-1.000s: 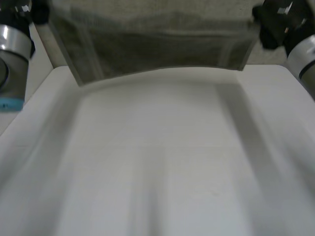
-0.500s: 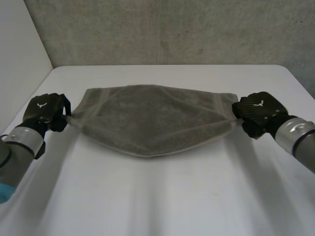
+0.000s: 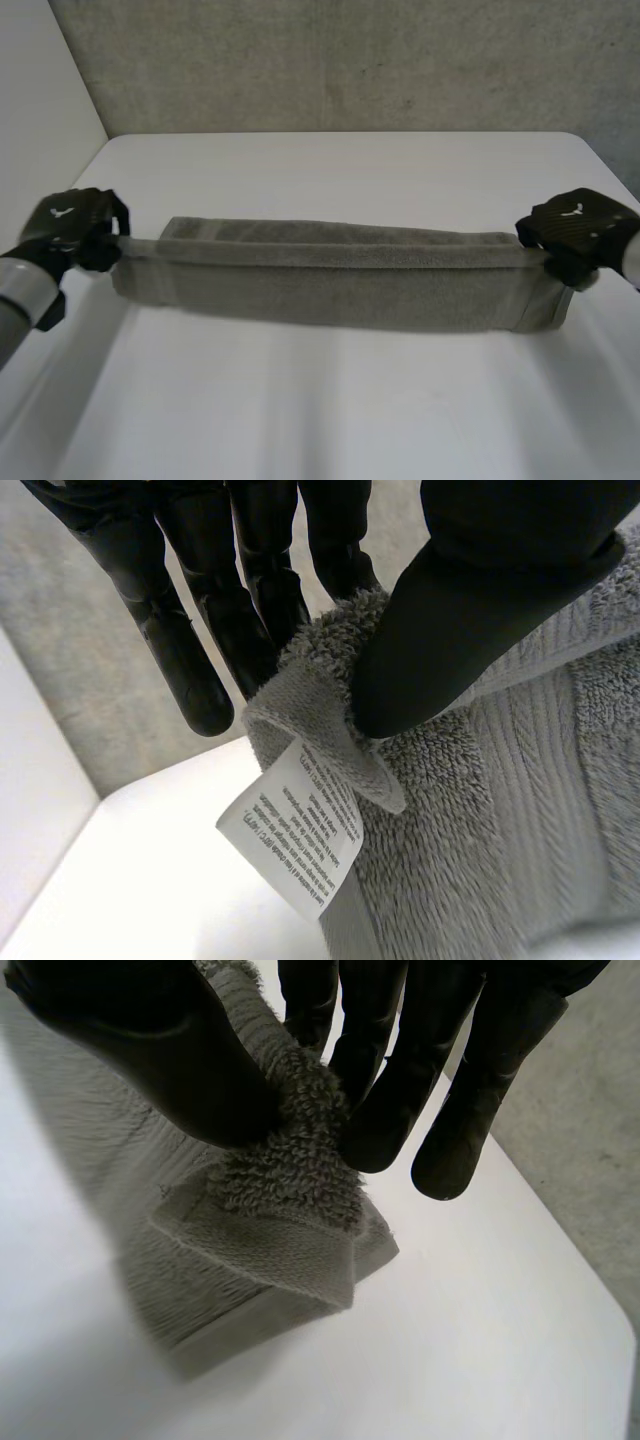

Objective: Fold the towel.

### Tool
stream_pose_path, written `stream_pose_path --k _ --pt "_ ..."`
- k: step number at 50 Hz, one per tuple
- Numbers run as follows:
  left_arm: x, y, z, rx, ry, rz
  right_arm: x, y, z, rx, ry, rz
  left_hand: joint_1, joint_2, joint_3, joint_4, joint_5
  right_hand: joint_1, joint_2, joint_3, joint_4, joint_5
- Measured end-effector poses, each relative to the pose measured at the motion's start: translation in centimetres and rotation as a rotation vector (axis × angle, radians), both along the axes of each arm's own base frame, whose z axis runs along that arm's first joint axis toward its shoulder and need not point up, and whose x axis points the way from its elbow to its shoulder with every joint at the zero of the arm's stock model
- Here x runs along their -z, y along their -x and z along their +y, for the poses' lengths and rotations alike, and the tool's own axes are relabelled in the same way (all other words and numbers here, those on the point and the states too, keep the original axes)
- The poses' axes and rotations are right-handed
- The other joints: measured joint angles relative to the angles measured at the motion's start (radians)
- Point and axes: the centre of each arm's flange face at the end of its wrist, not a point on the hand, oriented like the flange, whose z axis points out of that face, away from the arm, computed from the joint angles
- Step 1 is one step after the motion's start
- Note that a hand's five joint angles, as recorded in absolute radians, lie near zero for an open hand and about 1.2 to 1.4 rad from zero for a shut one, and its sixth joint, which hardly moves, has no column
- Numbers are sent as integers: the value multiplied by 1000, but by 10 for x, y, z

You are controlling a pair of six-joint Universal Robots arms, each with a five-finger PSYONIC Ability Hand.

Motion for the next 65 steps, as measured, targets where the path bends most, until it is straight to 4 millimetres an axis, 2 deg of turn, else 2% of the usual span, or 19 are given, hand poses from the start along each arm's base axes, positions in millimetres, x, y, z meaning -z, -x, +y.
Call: stream_pose_path --k 4,7,10,15,16,17,20,22,25,30,37,40,44,48,54,60,65 --pt "16 12 -24 -2 3 -7 23 -10 -29 22 7 -32 0 0 0 0 0 0 0 0 0 0" --pt "28 19 -50 -46 11 -15 43 -22 -53 56 40 -58 0 0 0 0 0 0 0 0 0 0" --pt "37 25 -69 -85 22 -20 56 -29 -69 86 83 -71 0 0 0 0 0 0 0 0 0 0" --pt "45 36 -88 -105 41 -24 66 -36 -82 113 152 -80 0 0 0 0 0 -17 -19 -21 -18 -22" --pt "47 38 -91 -105 45 -25 68 -38 -85 117 170 -80 -63 -72 -72 -72 -53 -174 -189 -188 -162 -176" --pt "47 40 -92 -104 47 -26 69 -39 -85 118 175 -80 -160 -173 -146 -146 -117 -235 -252 -248 -239 -258" --pt "50 46 -97 -96 54 -29 72 -41 -88 130 205 -77 -657 -692 -679 -687 -671 -805 -809 -792 -778 -830" --pt "51 49 -98 -90 53 -32 72 -41 -89 141 216 -73 -901 -956 -950 -953 -914 -1002 -1030 -1021 -1008 -1060" --pt "51 54 -96 -80 46 -36 71 -41 -90 159 225 -69 -952 -1015 -1012 -1011 -955 -1079 -1091 -1097 -1073 -1108" --pt "50 60 -89 -64 29 -42 66 -39 -88 184 224 -84 -977 -1042 -1040 -1041 -970 -1087 -1091 -1097 -1073 -1108" --pt "35 60 -76 -56 21 -40 38 -33 -75 208 237 -148 -982 -1047 -1044 -1048 -974 -1088 -1091 -1097 -1073 -1108" --pt "26 58 -65 -53 17 -39 21 -30 -61 211 234 -177 -982 -1047 -1044 -1048 -974 -1092 -1091 -1097 -1073 -1108" --pt "21 55 -49 -49 3 -41 14 -28 -42 204 187 -180 -982 -1047 -1044 -1048 -974 -1092 -1091 -1097 -1073 -1108" --pt "21 53 -35 -48 -14 -45 17 -26 -24 194 96 -167 -982 -1046 -1044 -1046 -974 -1021 -1032 -1038 -1028 -1033" --pt "29 49 -21 -48 -29 -48 36 -16 -3 187 -83 -148 -982 -1045 -1042 -1045 -974 -790 -800 -804 -794 -797" --pt "32 48 -21 -52 -28 -48 48 -8 -4 172 -154 -170 -982 -1045 -1042 -1045 -974 -730 -748 -750 -739 -745" --pt "32 48 -22 -53 -26 -48 60 -10 -17 152 -184 -191 -982 -1045 -1042 -1045 -974 -719 -744 -738 -727 -732"
